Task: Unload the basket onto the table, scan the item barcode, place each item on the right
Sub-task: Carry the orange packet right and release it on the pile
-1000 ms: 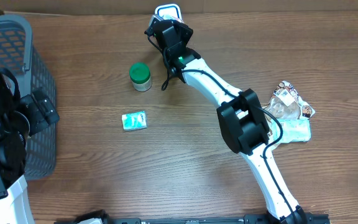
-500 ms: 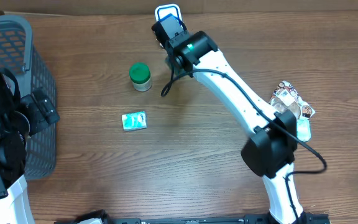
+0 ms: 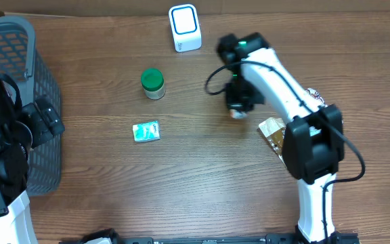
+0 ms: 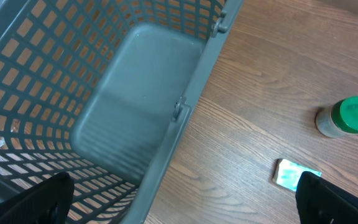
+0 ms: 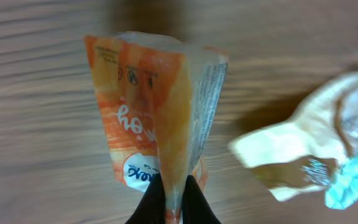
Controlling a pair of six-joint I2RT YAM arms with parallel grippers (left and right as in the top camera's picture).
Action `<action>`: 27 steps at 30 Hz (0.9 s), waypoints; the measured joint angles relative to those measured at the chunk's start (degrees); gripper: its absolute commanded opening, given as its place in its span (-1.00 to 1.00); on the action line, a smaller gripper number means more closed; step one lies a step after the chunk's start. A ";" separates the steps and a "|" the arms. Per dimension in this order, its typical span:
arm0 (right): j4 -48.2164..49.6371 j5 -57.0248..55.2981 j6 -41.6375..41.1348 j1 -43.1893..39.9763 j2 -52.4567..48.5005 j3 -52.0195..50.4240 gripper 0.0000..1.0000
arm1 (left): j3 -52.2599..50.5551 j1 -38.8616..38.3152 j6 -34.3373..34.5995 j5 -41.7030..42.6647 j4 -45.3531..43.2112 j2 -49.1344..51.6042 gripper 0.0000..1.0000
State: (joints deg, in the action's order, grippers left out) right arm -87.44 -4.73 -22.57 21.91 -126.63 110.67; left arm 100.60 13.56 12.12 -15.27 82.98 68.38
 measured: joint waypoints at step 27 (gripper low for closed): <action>0.33 10.34 2.27 -25.81 -0.31 -5.42 0.14 | 0.00 -0.02 0.00 0.00 0.00 0.00 0.99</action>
State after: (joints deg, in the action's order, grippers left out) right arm -87.11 5.61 -20.29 -3.90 -126.93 105.25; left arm 100.60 13.54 12.12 -15.27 82.98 68.38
